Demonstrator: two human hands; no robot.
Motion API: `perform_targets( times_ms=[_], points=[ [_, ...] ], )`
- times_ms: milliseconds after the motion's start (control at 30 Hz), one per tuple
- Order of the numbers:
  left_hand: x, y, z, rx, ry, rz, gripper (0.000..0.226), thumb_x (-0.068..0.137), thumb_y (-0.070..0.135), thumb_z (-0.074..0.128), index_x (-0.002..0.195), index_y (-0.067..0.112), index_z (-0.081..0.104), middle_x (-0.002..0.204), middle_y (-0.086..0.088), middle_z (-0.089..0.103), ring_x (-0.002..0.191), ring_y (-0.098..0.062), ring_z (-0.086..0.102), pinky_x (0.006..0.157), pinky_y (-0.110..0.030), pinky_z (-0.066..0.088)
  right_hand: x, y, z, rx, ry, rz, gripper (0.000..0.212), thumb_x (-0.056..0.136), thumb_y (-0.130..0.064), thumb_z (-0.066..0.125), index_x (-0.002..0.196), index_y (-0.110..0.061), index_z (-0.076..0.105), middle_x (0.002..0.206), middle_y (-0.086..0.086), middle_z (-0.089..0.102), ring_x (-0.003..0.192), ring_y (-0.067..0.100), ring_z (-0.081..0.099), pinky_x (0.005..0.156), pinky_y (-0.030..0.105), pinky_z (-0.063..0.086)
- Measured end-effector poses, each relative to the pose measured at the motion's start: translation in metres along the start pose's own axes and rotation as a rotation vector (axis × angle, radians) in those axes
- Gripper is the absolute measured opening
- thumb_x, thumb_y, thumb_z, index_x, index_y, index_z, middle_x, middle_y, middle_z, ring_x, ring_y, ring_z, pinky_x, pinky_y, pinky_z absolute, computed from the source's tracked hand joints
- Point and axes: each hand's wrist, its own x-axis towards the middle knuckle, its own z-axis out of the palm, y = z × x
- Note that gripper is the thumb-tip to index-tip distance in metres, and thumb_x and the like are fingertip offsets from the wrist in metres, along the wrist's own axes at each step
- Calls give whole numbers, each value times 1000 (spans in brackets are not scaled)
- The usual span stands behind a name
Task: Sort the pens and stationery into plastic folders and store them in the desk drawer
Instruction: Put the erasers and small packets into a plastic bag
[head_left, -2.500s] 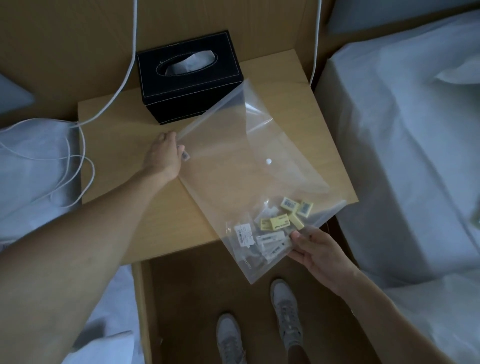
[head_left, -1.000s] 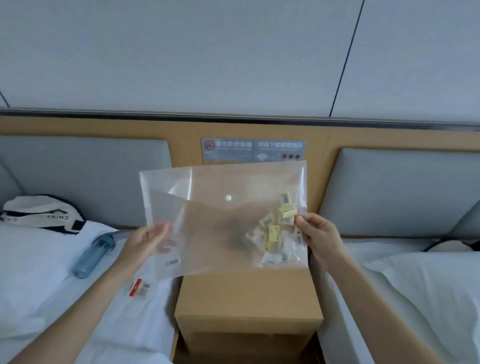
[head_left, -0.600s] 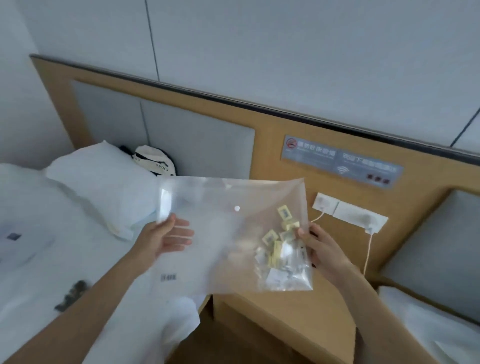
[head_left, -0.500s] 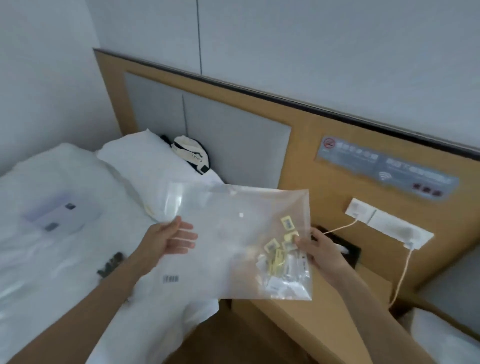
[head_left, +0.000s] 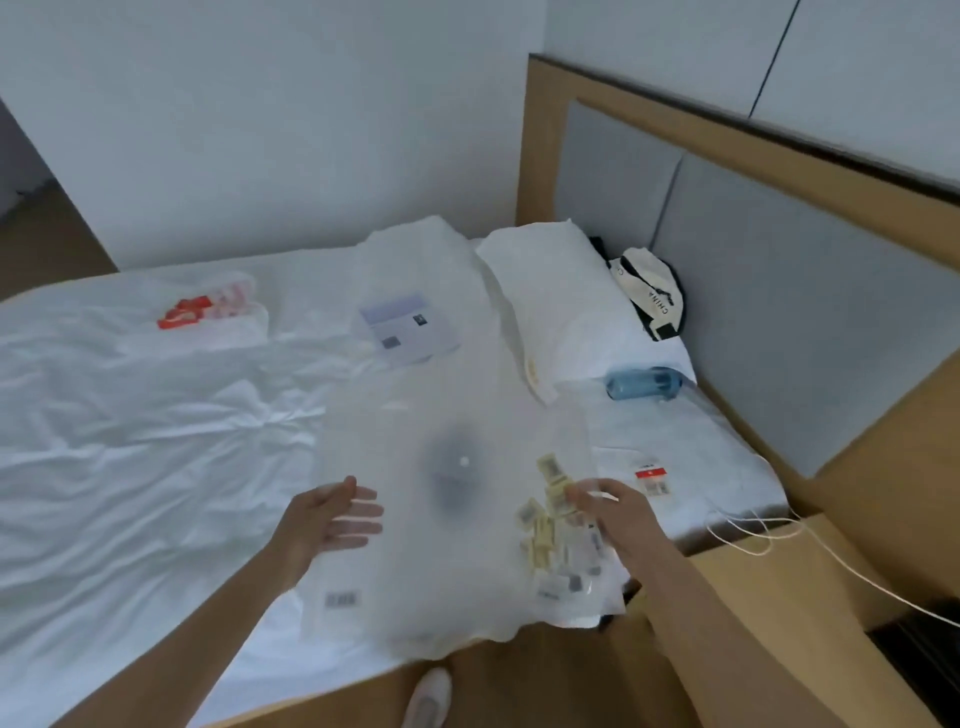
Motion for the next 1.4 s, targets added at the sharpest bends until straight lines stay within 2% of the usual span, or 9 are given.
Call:
perform_targets(
  times_ms=[167,267,333,467,733,900,1067,1233,1400],
  points=[
    [56,-23,-32,-58,184,-61,27,92,22,58,96,-4,64,89,-18,72,75,-32,71,56,-29,57,66,9,49,-8,-3,76,28,73,-18,80,95,-5,67,90,14,72,79,31,69,79,44,49],
    [99,-38,-46,-100,264,-90,25,89,17,63,94,-7,62,89,-21,70,72,-33,71,54,-30,58,110,16,71,-33,-11,101,14,81,-13,73,93,-8,68,87,12,71,63,16,66,63,26,47],
    [131,-45,-55,-122,291,-113,22,89,12,62,96,-10,61,90,-23,69,72,-34,71,55,-30,59,140,21,82,-27,-25,122,16,82,-12,71,98,-10,68,84,10,72,61,12,64,55,20,41],
    [189,-58,-74,-112,280,-158,10,93,-1,54,96,-8,60,94,-26,68,73,-32,71,57,-29,59,195,33,101,-18,-34,176,27,79,-10,73,105,-13,66,89,11,73,79,19,67,62,23,42],
    [260,-77,-103,-80,327,-203,6,89,1,60,94,-1,62,92,-19,68,78,-27,69,62,-26,59,261,55,141,-84,43,204,24,81,-7,71,104,-13,65,90,10,72,76,16,65,54,15,46],
    [284,-88,-102,-69,322,-225,4,88,-1,60,91,0,62,88,-18,67,76,-27,67,60,-23,58,273,69,154,-197,129,173,25,80,-5,71,102,-13,64,86,7,68,72,17,61,59,18,47],
    [289,-98,-100,-20,270,-249,11,91,-1,57,101,-1,61,92,-17,68,82,-27,67,62,-20,57,277,76,157,-264,210,127,26,82,-2,67,104,-14,64,81,2,67,71,16,61,61,18,48],
    [286,-97,-102,66,248,-217,23,93,3,54,116,6,53,97,-14,68,87,-25,66,70,-28,55,279,80,159,-311,226,131,30,85,-7,64,114,-15,61,87,-2,66,81,16,62,78,30,51],
    [285,-91,-101,385,300,-153,58,87,10,65,138,12,36,125,-14,55,104,-28,57,86,-38,46,262,70,151,-323,254,73,36,84,-9,68,117,-15,57,100,5,61,92,19,59,83,27,45]
  ],
)
